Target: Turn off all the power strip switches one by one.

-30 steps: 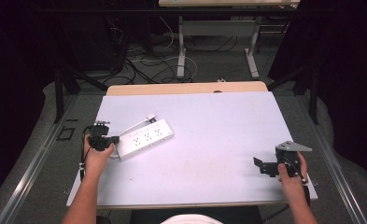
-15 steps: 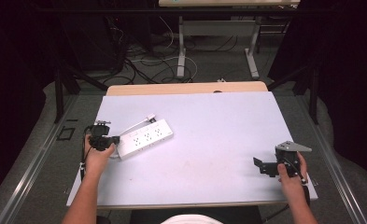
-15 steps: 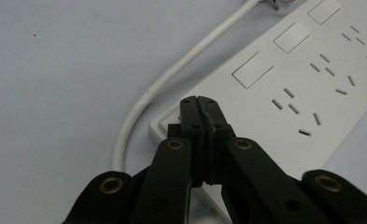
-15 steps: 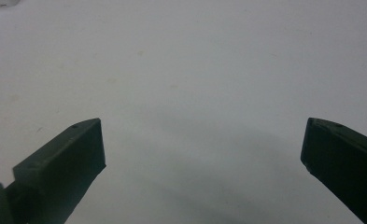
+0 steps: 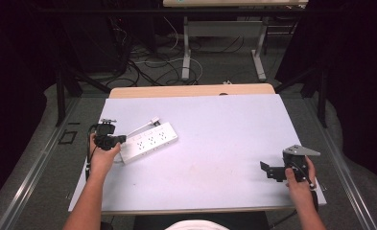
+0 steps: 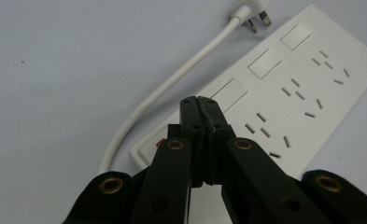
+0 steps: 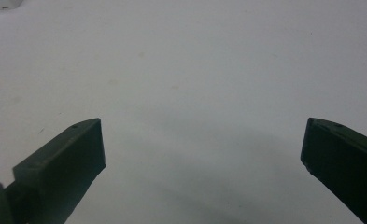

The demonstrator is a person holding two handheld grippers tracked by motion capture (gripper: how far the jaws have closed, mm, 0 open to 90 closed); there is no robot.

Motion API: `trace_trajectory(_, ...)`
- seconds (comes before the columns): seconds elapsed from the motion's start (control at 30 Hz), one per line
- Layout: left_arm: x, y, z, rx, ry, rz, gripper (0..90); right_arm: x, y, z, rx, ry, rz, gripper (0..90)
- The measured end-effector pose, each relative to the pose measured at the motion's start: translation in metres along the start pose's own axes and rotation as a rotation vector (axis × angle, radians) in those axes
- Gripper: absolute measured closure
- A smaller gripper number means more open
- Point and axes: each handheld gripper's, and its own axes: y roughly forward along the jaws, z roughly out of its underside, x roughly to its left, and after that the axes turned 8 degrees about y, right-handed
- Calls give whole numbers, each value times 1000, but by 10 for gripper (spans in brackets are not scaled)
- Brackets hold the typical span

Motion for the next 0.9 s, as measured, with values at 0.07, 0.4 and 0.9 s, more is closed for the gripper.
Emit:
trace_trajectory(0.07,-2,3,-2,-2,5,-9,900,0,0,0,-2,3,0,0)
trace_trajectory(0.4,-14,13,-17,10,0,5,900,-1,-1,0,-8,2,1,0)
trace_trajectory(0.9,-28,28,-30,7,-10,-4,900,-2,-1,0,-2,2,0,0)
